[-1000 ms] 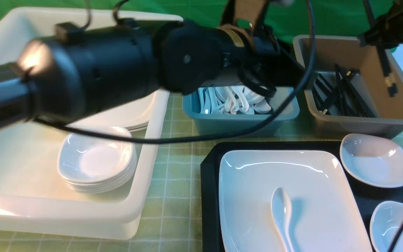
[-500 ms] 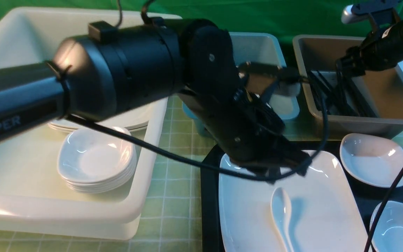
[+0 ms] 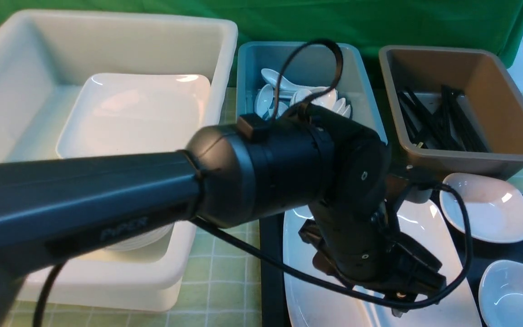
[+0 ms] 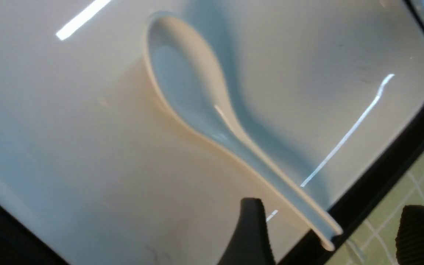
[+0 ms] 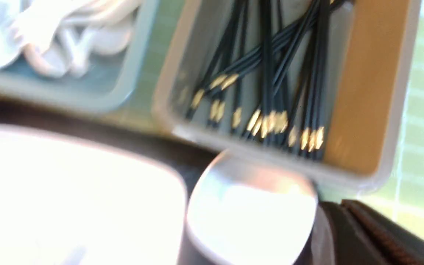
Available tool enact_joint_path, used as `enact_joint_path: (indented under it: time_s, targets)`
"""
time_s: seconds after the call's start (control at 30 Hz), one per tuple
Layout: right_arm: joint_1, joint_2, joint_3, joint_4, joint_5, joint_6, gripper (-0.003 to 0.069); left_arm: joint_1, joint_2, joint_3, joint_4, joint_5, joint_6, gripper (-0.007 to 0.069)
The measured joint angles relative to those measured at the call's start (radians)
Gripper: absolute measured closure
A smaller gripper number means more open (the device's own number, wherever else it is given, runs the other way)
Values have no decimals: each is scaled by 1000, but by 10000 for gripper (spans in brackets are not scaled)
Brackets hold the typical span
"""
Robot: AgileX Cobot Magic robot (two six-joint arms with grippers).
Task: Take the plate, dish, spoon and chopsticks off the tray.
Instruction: Use the left arm to grab a soup spoon from the plate, then use the left arm to put the soup spoon into the small storage box in the middle
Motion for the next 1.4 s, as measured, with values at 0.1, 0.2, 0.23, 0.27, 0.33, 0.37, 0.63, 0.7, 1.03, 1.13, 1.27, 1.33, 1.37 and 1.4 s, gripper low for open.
enact_joint_path:
  time_s: [0.1, 0.2, 0.23, 0.27, 0.33, 0.37, 0.63, 0.7, 1.03, 1.13, 1.27, 1.33, 1.37, 1.4]
  targets:
    - [0, -156, 156, 32, -23, 0, 655, 0, 54, 0, 18, -3, -54, 154]
    - [0, -239, 234, 38, -27, -1, 655, -7, 99, -1, 24, -31, -75, 166]
    - [0, -263, 245, 38, -26, -1, 655, -15, 114, -1, 26, -41, -79, 176]
    - [0, -278, 250, 38, -26, -1, 655, -22, 124, -1, 35, -48, -82, 186]
    - [0, -296, 253, 40, -27, -1, 655, -39, 139, -5, 64, -52, -92, 200]
    - [0, -303, 253, 41, -26, -1, 655, -48, 145, -11, 84, -52, -105, 207]
    - [0, -309, 254, 41, -27, -3, 655, -77, 205, -115, 180, 23, -155, 247]
    - [0, -309, 254, 41, -27, -5, 655, -78, 215, -132, 178, 38, -157, 277]
    - [0, -309, 254, 41, -28, -50, 655, -76, 236, -211, 222, 120, -147, 606]
    - [0, -309, 254, 41, -28, -54, 655, -66, 244, -265, 248, 177, -123, 608]
    - [0, -309, 254, 41, -28, -59, 655, -61, 239, -334, 286, 227, -90, 608]
    - [0, -309, 254, 43, -27, -68, 655, -58, 229, -371, 317, 252, -74, 608]
    - [0, -309, 254, 53, -24, -76, 655, -57, 223, -388, 333, 264, -69, 608]
    - [0, -309, 254, 63, -21, -83, 655, -51, 217, -402, 351, 273, -66, 608]
